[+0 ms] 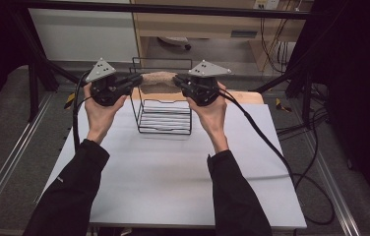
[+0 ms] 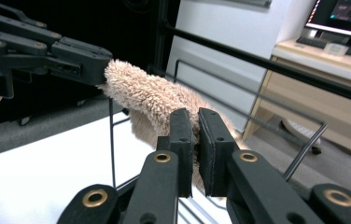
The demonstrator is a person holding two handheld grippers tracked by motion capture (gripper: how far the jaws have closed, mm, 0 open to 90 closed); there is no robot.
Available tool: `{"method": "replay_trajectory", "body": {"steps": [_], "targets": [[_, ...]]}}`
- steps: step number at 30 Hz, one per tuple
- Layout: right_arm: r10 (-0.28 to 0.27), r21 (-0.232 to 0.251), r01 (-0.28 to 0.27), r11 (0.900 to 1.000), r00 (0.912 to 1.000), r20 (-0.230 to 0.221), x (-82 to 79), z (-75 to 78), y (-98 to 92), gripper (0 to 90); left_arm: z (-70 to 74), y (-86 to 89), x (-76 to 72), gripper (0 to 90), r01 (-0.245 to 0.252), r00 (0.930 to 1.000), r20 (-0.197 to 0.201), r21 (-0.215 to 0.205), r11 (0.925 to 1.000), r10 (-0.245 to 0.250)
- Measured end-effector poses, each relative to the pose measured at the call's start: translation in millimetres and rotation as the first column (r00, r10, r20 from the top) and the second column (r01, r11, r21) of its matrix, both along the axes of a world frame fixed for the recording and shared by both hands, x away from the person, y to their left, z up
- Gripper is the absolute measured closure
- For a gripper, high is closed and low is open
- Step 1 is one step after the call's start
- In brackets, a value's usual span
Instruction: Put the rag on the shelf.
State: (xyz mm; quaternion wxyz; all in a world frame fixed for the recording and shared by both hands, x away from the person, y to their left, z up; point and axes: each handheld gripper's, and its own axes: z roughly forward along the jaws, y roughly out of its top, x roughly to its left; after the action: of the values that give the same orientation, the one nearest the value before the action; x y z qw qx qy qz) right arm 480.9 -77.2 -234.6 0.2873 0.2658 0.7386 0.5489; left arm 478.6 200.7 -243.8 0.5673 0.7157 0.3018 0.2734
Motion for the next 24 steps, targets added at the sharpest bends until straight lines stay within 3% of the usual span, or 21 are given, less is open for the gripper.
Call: {"method": "replay_trajectory", "body": {"steps": [17,24], "targets": [[0.020,-0.035,-0.024,0.999,0.9937,-0.110,2.6,-31.3,-1.1,75.9,-26.8,-2.3,1.9,73.7,0.002,0.9966,-0.082,0.063,0.9980,0.003],[0.021,-0.009,-0.022,1.000,0.9915,-0.129,4.2,-38.7,-3.3,71.5,-32.8,-2.7,3.3,69.0,-0.011,0.9959,-0.089,0.079,0.9968,0.018]]}}
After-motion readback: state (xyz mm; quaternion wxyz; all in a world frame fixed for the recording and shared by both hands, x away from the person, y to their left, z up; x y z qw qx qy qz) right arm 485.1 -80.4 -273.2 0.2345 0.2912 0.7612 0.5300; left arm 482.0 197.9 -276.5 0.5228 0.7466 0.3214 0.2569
